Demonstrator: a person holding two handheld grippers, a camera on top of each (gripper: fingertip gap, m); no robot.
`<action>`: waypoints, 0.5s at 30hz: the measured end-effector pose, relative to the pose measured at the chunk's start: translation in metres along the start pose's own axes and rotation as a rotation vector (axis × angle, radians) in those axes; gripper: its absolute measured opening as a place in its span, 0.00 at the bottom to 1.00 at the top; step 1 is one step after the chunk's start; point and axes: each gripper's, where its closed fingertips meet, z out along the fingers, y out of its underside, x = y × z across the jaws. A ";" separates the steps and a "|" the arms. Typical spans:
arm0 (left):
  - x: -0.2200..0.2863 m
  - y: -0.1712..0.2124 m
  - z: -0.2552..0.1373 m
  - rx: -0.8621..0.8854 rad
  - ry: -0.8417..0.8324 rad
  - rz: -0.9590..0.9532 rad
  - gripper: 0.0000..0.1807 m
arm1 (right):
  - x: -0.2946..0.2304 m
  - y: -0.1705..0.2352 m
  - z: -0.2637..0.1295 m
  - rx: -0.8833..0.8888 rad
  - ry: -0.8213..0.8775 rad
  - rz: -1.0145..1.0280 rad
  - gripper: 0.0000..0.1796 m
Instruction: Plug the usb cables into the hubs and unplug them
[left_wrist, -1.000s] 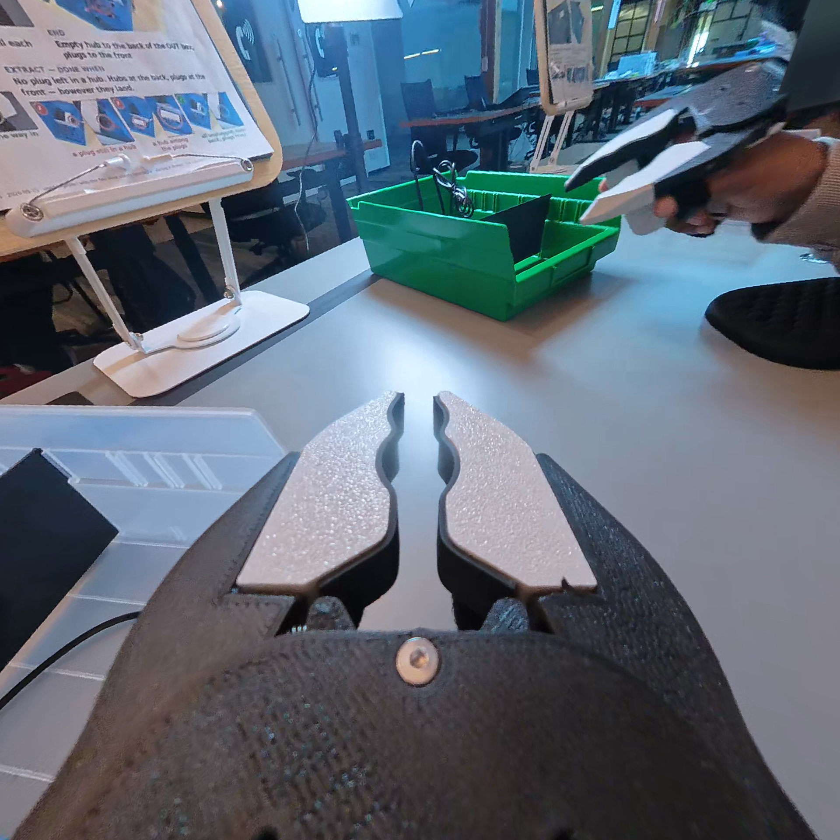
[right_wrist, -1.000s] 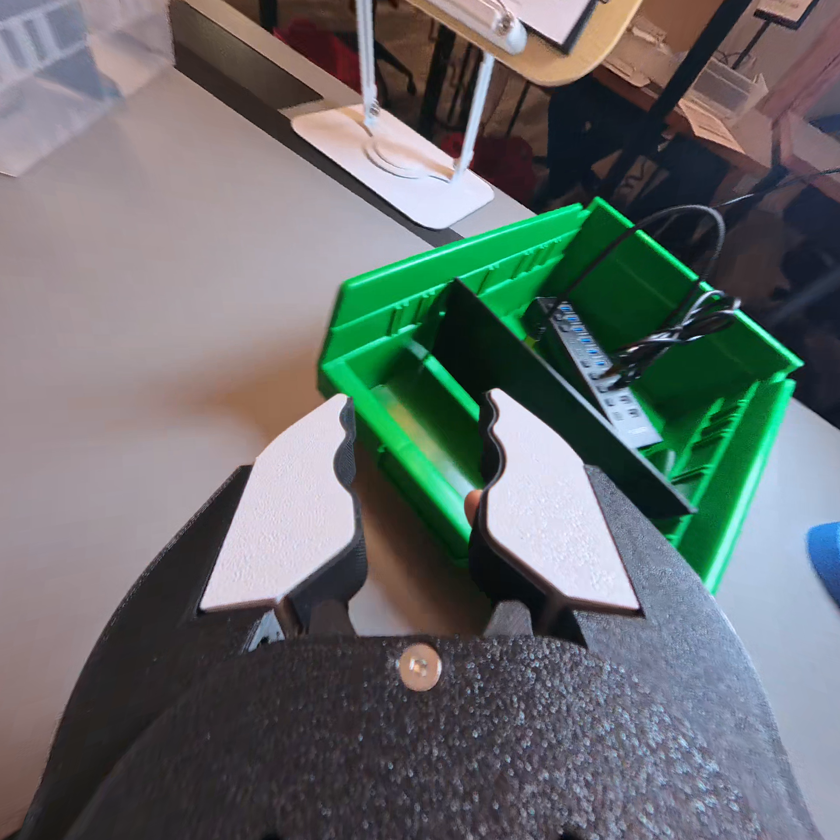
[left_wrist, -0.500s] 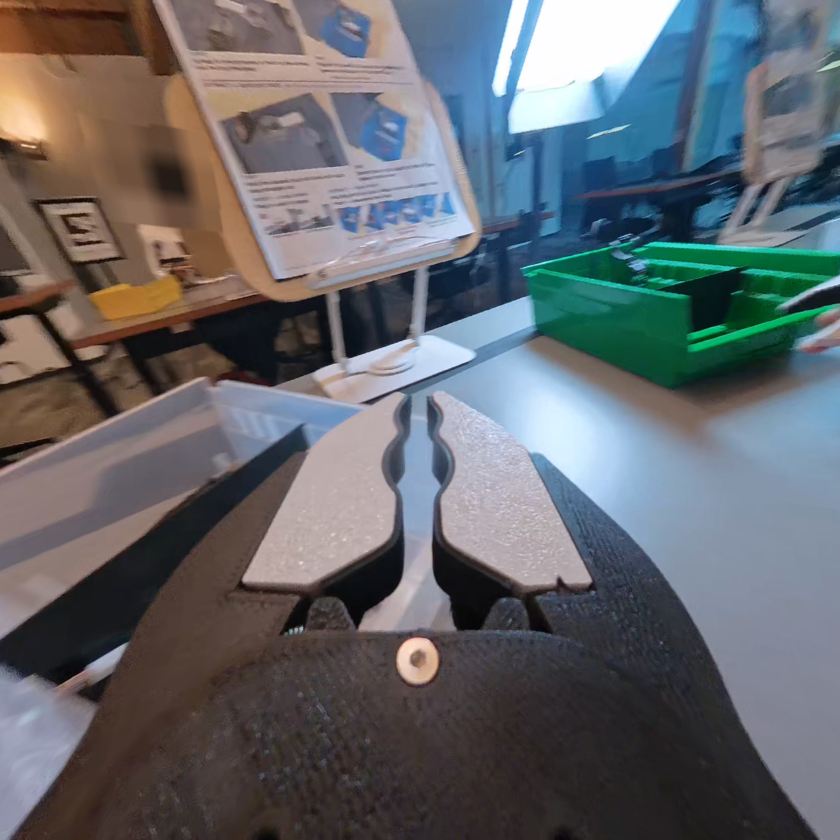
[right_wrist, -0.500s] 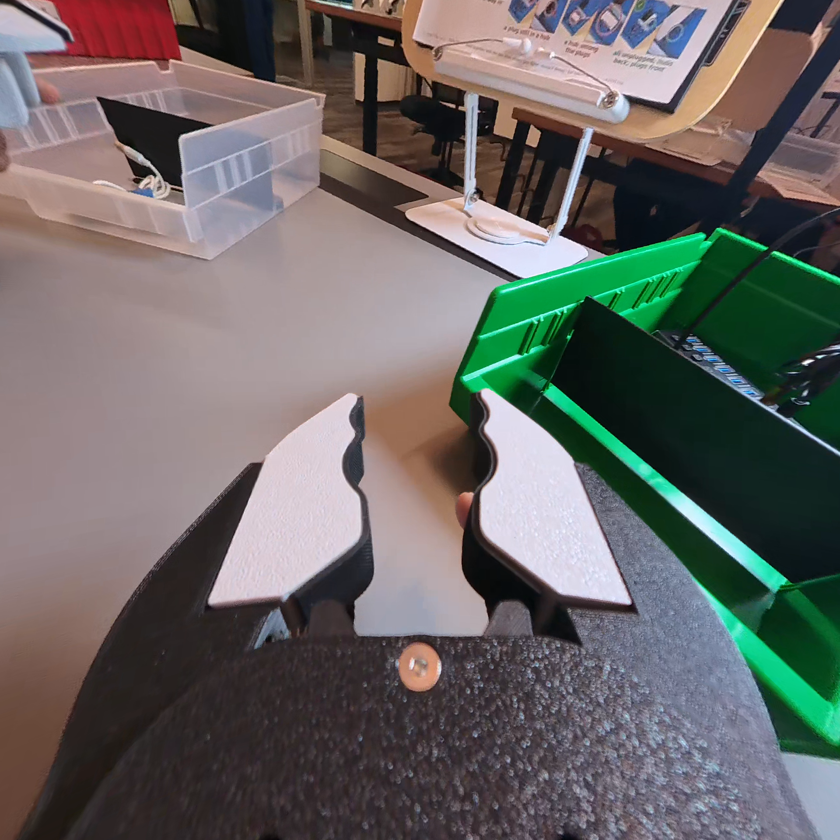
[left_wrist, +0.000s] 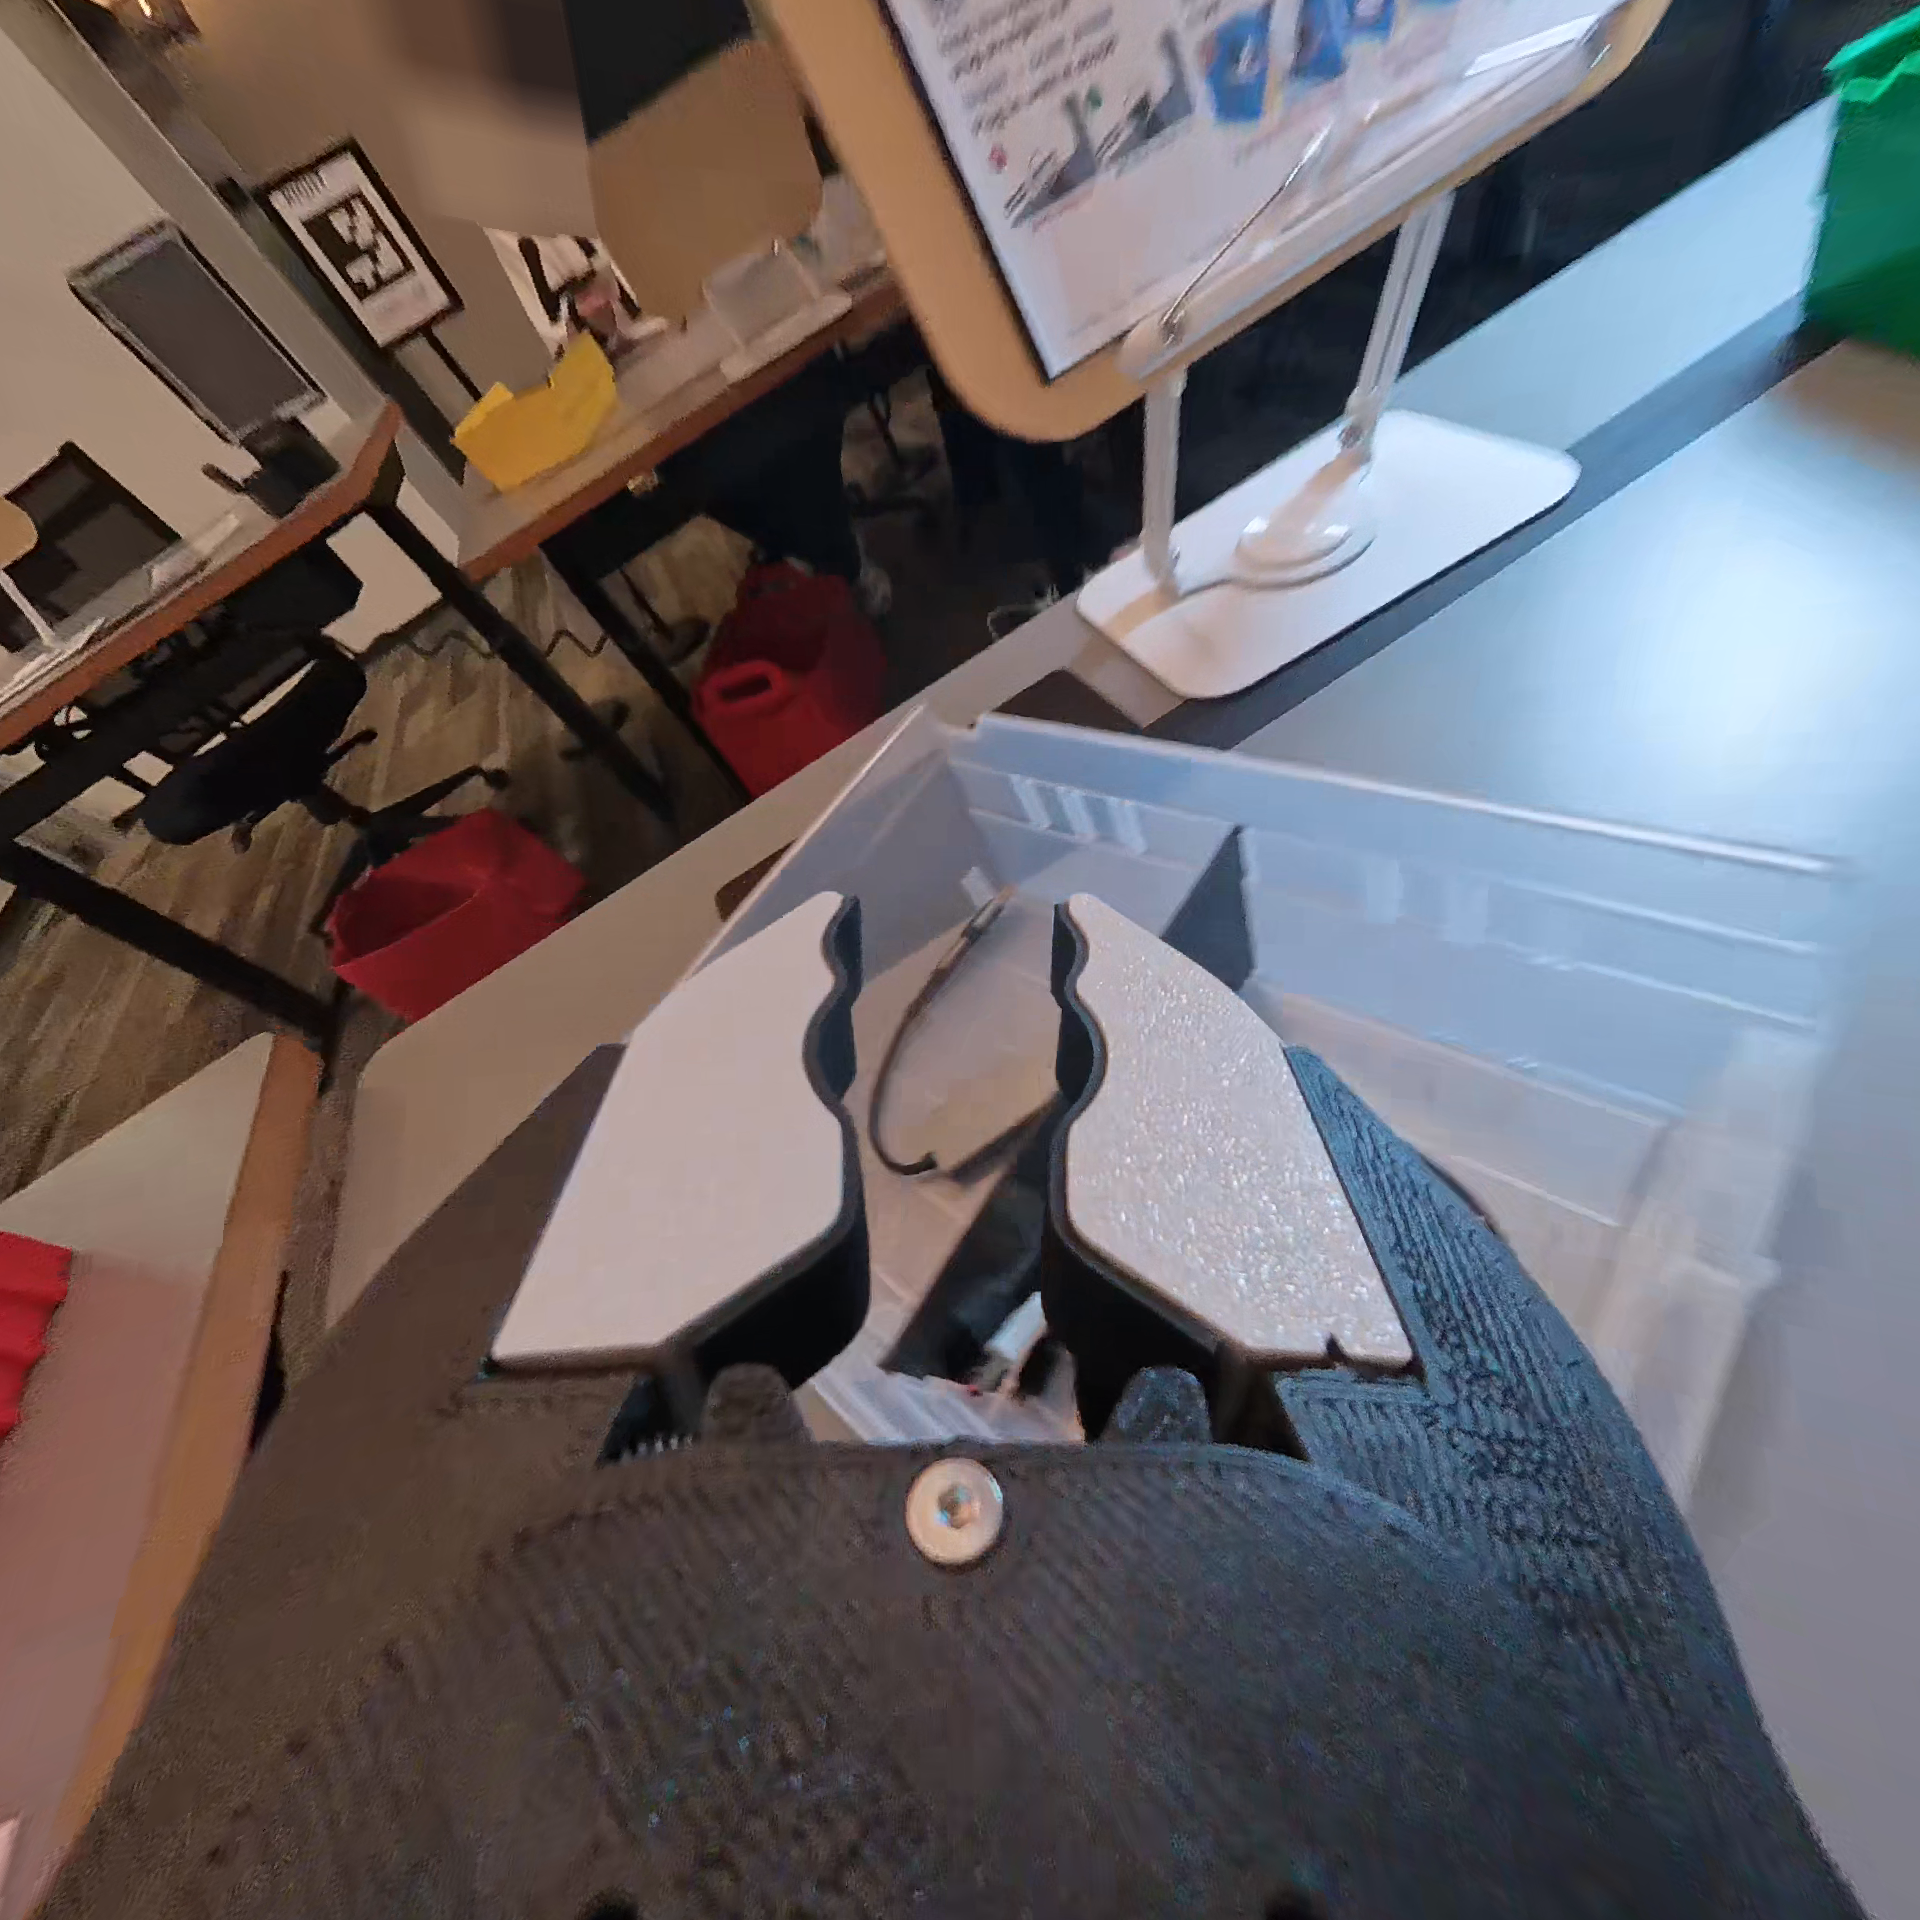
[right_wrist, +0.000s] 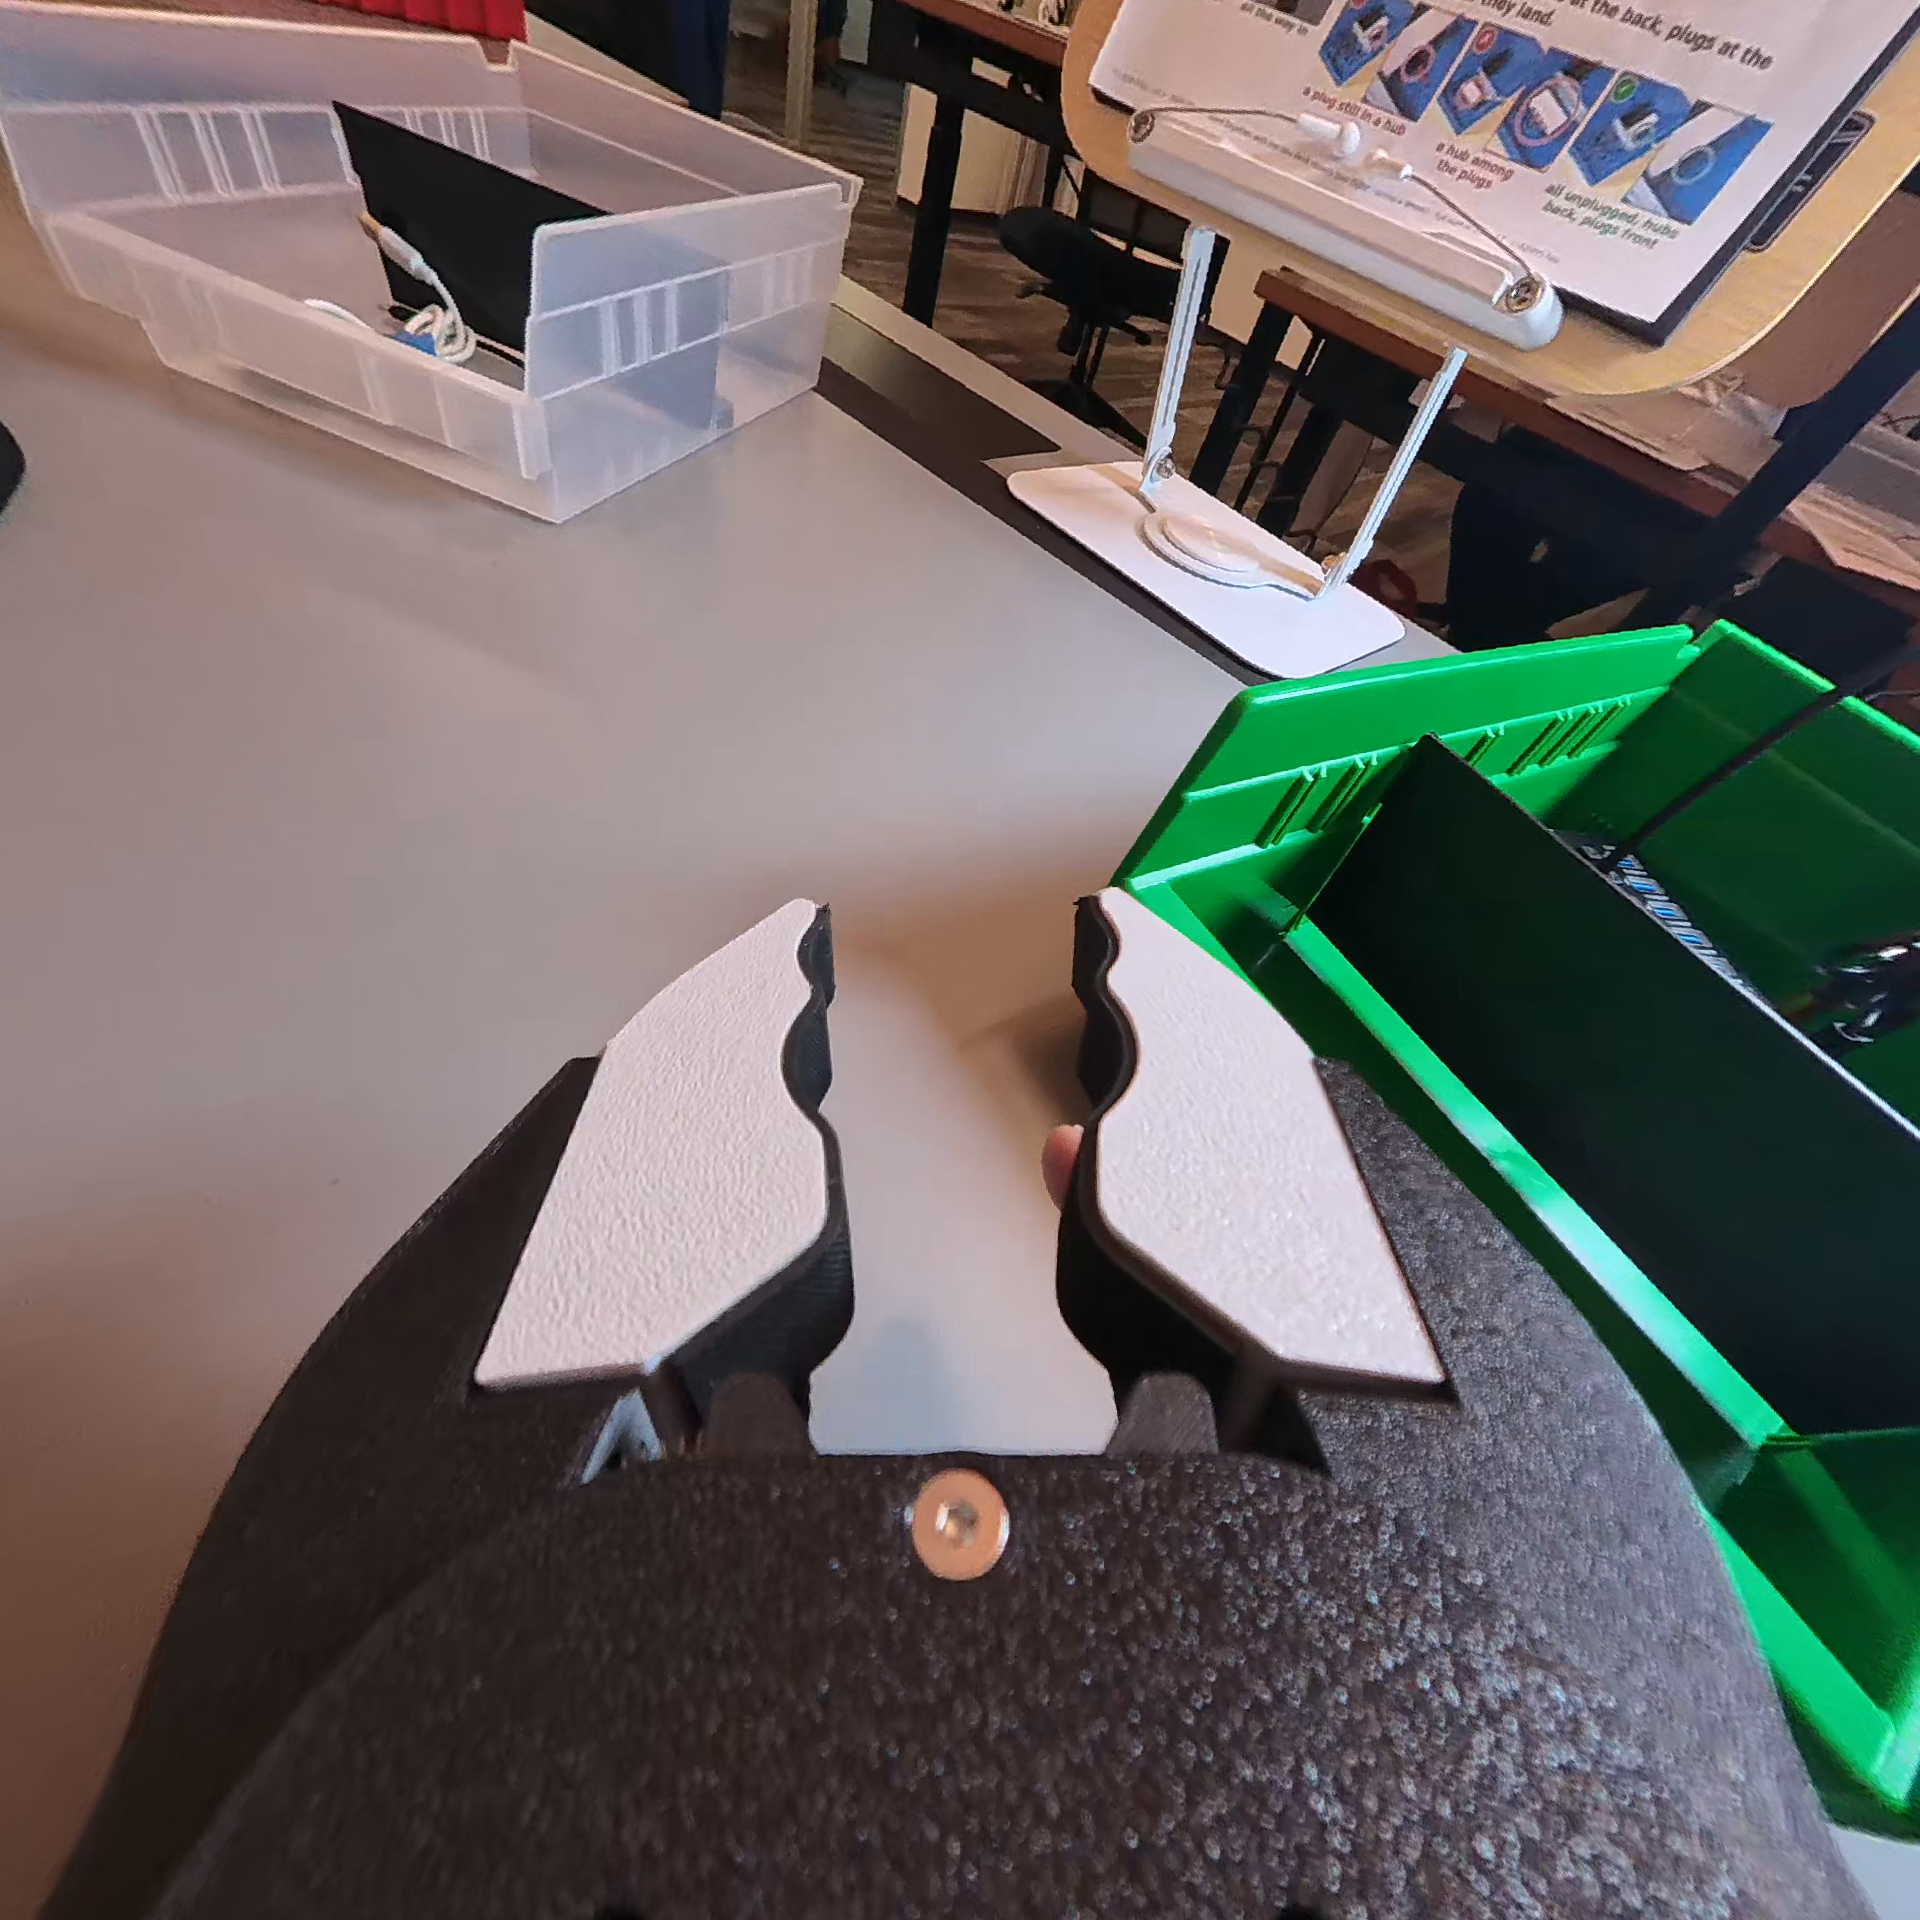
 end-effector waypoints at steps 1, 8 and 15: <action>-0.010 0.003 0.010 -0.038 0.008 0.014 0.20 | -0.001 0.000 0.000 0.000 -0.008 0.005 0.25; -0.023 0.066 0.081 -0.480 0.243 0.096 0.22 | 0.000 0.000 0.000 0.010 -0.013 0.010 0.25; -0.015 0.128 0.130 -0.801 0.350 0.181 0.21 | 0.013 0.001 -0.001 0.016 0.040 0.006 0.26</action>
